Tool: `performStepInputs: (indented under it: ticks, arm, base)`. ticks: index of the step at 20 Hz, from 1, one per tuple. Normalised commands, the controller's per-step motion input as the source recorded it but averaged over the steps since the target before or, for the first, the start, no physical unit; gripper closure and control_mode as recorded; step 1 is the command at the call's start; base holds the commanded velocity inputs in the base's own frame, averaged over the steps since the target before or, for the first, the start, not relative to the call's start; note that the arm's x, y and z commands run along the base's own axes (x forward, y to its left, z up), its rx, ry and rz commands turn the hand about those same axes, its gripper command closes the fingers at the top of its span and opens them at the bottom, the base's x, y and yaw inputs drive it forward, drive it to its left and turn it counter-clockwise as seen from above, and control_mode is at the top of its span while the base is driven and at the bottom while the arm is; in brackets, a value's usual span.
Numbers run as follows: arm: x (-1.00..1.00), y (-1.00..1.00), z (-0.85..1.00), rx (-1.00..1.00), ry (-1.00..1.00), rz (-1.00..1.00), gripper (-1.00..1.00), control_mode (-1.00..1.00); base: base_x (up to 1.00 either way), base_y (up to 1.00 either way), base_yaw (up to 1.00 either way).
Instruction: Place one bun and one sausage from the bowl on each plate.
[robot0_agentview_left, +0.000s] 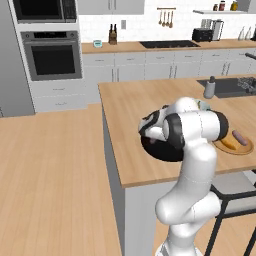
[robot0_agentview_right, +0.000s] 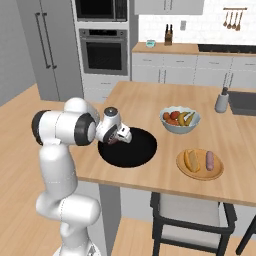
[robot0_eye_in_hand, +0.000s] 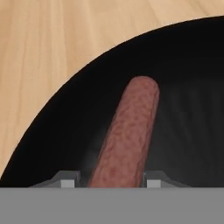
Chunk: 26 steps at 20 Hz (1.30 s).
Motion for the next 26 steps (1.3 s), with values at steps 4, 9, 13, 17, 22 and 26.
performStepInputs:
  ticks: [4, 9, 13, 17, 22, 26]
  arm:
    - [-0.67, -0.22, 0.84, -0.05, 0.04, 0.00, 1.00, -1.00]
    - [-1.00, -0.16, 0.57, -0.11, 0.00, 0.13, 1.00, -1.00]
    - [-1.00, 0.07, 0.79, -0.13, 0.07, 0.17, 1.00, -1.00]
    - [-1.00, 0.13, 0.43, -0.03, 0.00, 0.15, 1.00, -1.00]
    - [-0.74, 0.25, 0.65, 0.00, 0.00, 0.03, 1.00, -1.00]
    - [-0.60, 0.05, 0.75, 0.00, 0.02, -0.09, 1.00, -1.00]
  base:
    - [0.00, 0.00, 0.00]
    - [0.00, 0.00, 0.00]
    - [0.00, 0.00, 0.00]
    - [0.00, 0.00, 0.00]
    - [0.00, 0.00, 0.00]
    - [0.00, 0.00, 0.00]
